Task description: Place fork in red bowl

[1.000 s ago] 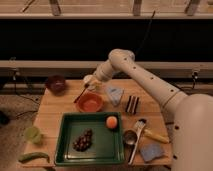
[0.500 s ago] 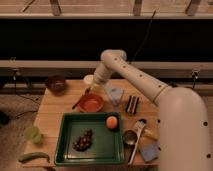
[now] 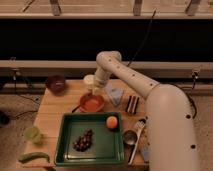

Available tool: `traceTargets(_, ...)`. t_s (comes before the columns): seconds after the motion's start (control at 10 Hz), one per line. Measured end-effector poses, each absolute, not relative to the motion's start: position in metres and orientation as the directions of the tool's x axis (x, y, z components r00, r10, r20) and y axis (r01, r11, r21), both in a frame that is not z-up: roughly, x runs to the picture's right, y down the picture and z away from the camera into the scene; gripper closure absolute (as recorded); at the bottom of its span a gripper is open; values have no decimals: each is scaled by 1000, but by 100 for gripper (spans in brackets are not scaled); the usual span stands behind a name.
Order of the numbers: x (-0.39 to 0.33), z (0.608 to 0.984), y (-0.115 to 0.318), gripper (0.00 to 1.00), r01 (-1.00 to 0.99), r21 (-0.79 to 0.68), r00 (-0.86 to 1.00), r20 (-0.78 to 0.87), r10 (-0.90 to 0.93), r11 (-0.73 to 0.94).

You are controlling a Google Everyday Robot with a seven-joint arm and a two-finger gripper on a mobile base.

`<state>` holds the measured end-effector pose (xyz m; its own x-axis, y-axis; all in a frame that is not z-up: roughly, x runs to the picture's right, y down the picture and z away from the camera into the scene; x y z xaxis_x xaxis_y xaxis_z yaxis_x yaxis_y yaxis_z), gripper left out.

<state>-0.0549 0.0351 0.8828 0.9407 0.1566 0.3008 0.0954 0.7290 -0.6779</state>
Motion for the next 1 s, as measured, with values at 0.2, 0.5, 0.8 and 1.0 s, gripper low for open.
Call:
traceTargets(0.2, -50, 885, 40, 34, 102, -695, 950, 281, 138, 712)
traceTargets(0.5, -46, 888, 42, 20, 101, -704, 960, 254, 116, 703)
traceTargets(0.8, -37, 895, 39, 20, 80, -702, 970, 219, 108, 708)
traceTargets(1.0, -38, 900, 36, 20, 72, -688, 975, 201, 95, 722)
